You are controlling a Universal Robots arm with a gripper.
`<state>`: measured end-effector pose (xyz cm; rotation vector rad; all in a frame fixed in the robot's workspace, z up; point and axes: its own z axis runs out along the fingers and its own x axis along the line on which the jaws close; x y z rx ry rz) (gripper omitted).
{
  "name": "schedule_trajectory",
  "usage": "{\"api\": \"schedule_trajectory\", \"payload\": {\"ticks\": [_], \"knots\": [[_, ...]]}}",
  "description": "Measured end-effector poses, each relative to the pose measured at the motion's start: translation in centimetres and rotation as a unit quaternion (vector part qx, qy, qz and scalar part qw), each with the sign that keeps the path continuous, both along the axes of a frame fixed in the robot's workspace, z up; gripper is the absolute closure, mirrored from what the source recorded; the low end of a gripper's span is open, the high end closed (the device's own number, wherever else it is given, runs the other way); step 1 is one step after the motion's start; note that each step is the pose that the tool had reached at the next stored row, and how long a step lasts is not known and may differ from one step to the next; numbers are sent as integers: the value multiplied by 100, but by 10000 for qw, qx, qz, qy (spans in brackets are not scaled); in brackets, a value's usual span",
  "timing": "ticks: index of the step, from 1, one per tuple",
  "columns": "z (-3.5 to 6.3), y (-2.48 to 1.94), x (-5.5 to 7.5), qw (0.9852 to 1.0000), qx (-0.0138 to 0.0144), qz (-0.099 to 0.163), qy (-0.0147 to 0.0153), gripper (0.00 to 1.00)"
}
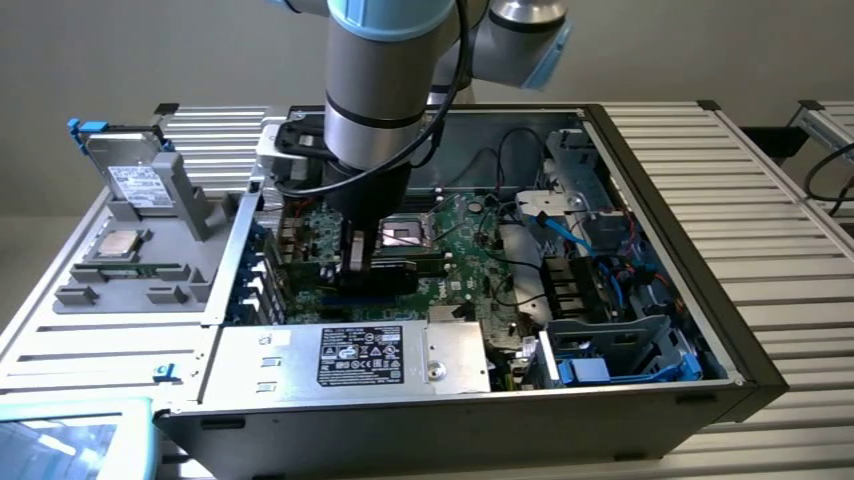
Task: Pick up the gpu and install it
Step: 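Pick up the gpu and move the gpu toward the slot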
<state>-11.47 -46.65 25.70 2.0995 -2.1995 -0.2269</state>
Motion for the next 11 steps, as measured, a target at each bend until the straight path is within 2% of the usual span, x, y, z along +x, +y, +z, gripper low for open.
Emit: {"api": "schedule_trajectory", "payload": {"ticks": [11], "knots": [[11,-22,15,10000,0,-4,21,72]]}}
